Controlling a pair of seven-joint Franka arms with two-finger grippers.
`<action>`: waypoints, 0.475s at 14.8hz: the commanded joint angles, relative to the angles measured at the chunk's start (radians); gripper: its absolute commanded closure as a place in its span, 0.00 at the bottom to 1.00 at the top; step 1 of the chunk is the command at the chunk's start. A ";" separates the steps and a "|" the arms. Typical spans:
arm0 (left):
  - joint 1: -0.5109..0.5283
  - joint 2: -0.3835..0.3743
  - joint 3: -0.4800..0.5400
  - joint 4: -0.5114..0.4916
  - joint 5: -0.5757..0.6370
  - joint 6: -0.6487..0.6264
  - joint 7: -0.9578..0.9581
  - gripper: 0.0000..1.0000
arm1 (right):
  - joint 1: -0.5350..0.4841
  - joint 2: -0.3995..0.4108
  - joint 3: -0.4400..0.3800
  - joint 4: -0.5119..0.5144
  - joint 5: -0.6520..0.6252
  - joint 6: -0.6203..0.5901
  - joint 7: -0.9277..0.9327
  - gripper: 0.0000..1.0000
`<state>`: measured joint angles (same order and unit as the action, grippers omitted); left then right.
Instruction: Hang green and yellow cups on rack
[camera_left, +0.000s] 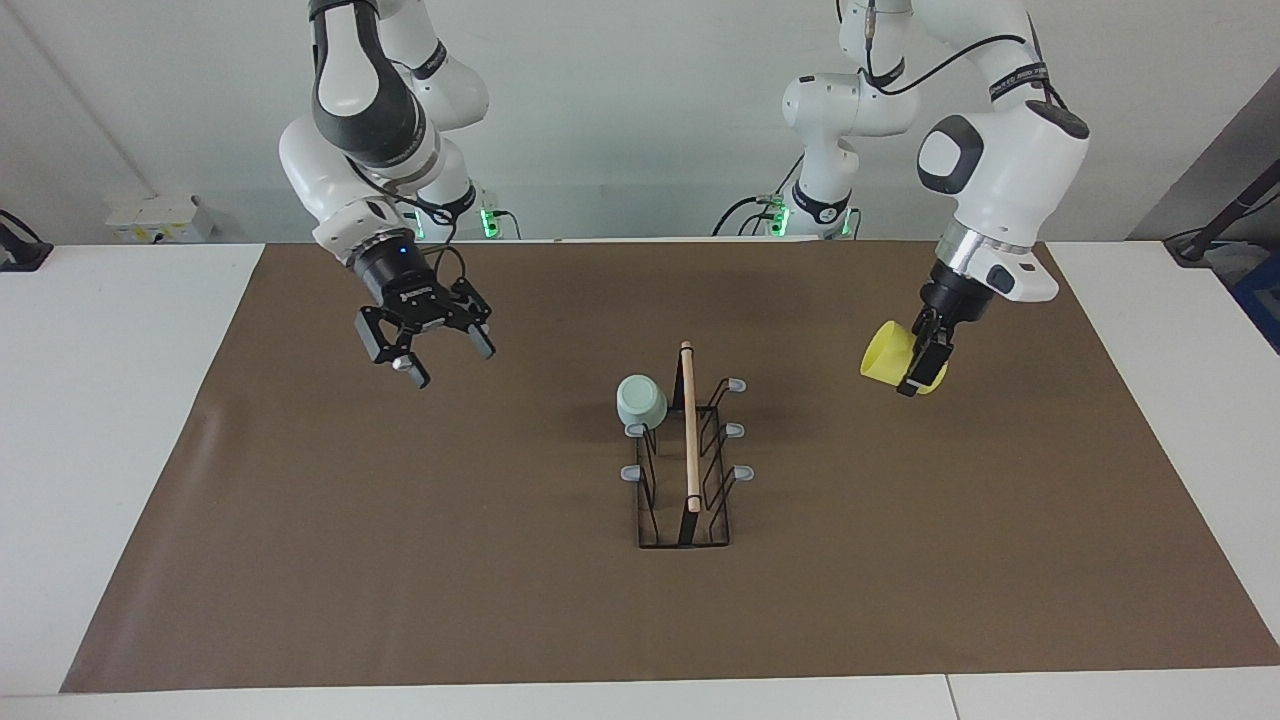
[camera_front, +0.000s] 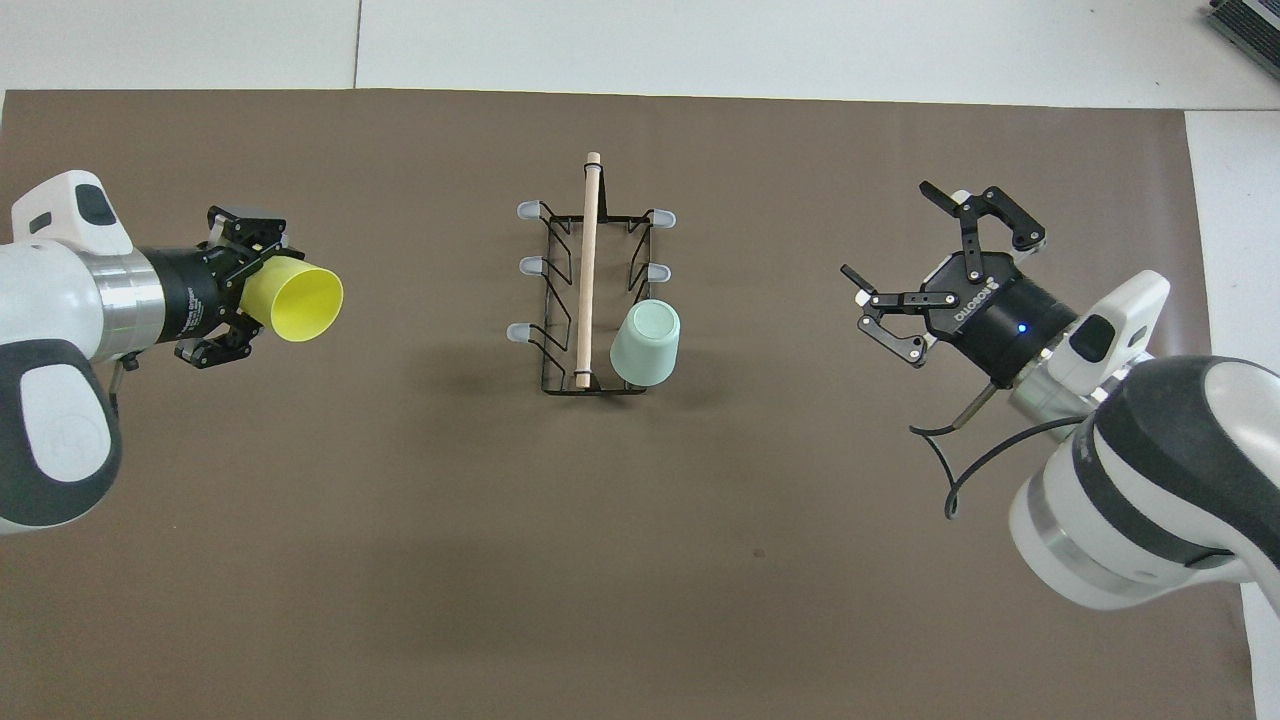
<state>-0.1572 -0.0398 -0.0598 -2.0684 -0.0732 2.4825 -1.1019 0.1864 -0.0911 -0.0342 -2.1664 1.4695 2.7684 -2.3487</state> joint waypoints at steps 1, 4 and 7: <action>-0.007 0.006 -0.035 -0.013 0.139 0.090 -0.053 1.00 | -0.092 0.020 0.010 0.003 -0.221 -0.044 0.014 0.00; -0.007 0.011 -0.075 -0.010 0.329 0.093 -0.073 1.00 | -0.203 0.024 0.005 0.014 -0.502 -0.159 0.112 0.00; -0.007 0.026 -0.132 -0.007 0.534 0.099 -0.143 1.00 | -0.297 0.042 0.005 0.106 -0.813 -0.332 0.312 0.00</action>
<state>-0.1603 -0.0257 -0.1655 -2.0720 0.3414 2.5567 -1.1890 -0.0618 -0.0708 -0.0377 -2.1338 0.8119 2.5277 -2.1587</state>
